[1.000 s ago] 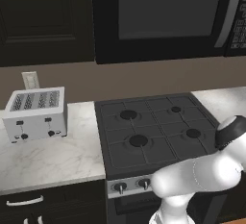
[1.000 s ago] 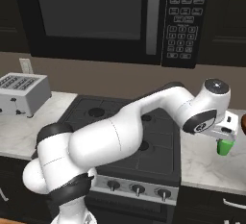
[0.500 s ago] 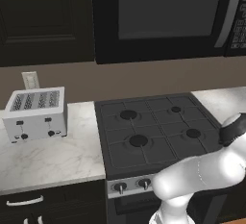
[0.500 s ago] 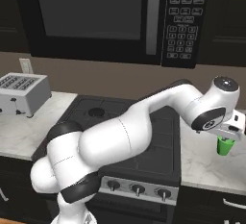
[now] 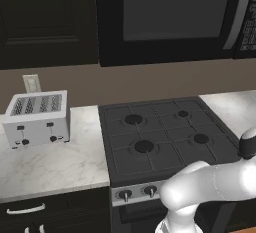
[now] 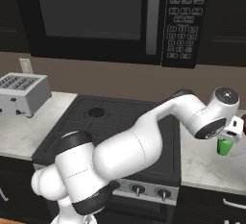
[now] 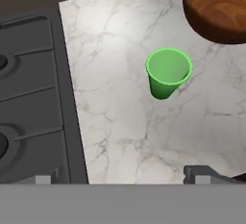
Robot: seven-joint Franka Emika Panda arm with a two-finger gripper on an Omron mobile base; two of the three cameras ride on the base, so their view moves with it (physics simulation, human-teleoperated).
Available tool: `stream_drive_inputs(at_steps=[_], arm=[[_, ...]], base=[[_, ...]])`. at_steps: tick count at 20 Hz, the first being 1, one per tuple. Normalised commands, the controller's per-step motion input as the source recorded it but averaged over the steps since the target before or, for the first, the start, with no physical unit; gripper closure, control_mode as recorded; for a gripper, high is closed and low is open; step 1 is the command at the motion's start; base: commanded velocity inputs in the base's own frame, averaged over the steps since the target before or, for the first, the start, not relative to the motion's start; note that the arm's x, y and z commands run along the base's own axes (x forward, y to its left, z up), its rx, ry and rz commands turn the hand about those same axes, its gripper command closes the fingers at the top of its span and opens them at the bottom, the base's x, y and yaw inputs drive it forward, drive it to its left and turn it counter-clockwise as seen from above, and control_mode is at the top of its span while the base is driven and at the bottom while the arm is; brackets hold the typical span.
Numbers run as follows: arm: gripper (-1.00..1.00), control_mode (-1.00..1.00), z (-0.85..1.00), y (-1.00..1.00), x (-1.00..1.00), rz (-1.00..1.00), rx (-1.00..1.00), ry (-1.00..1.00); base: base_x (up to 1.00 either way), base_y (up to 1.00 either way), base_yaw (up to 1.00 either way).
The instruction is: Pick the cup and bowl from the counter and place them on the counter next to the sink.
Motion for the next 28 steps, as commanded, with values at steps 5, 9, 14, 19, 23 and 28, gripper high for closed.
stream_drive_inputs(at_steps=[5, 9, 14, 19, 23, 28], arm=[[-1.0, -1.0, -0.01, 0.0, 0.3, -0.01, -0.15, 0.03], [-1.0, -1.0, 0.04, 0.0, 0.03, -0.01, -0.19, 0.13], [-1.0, -1.0, -0.07, 0.0, 0.01, -0.02, -0.09, 0.07], [-1.0, -1.0, -0.23, 0.0, 0.13, -0.02, 0.0, 0.0], [-1.0, -1.0, -0.22, 0.0, 0.19, -0.01, 0.0, 0.0], [-1.0, -1.0, 0.07, 0.0, 0.17, -0.01, -0.01, 0.06]], base=[[0.0, 0.0, 0.0], [0.0, 0.0, 0.0], [0.0, 0.0, 0.0], [0.0, 0.0, 0.0], [0.0, 0.0, 0.0], [0.0, 0.0, 0.0]])
